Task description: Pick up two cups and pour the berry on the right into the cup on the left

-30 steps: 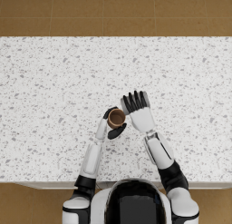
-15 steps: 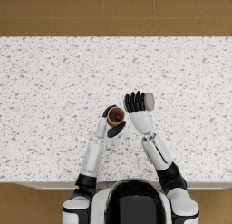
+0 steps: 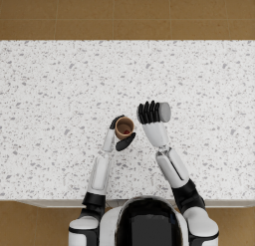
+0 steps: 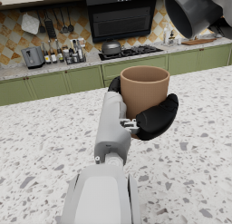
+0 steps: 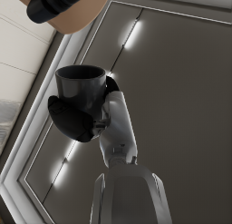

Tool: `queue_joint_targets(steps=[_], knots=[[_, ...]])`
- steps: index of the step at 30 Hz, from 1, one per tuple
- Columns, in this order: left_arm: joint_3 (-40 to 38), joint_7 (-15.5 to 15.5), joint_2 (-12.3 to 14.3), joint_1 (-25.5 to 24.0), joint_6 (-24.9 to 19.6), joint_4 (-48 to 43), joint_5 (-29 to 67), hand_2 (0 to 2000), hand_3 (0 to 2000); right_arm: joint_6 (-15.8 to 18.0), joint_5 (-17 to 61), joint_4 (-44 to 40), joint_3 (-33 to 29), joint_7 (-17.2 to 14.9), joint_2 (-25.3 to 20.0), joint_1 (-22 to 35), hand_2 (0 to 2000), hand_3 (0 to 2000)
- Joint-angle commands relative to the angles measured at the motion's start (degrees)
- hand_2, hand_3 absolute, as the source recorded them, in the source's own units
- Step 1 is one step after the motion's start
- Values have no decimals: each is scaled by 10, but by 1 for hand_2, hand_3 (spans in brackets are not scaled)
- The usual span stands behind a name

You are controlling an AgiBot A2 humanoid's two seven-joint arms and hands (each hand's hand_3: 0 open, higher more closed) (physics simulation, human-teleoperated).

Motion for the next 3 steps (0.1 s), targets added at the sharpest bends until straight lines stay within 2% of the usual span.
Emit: queue_joint_targets(steps=[1,3], knots=[[0,0,0,0,0,0,0,2000,1280,0,0,0,0,0,0,0,2000,1280],[0,0,0,0,0,0,0,2000,1280,0,0,0,0,0,0,0,2000,1280]])
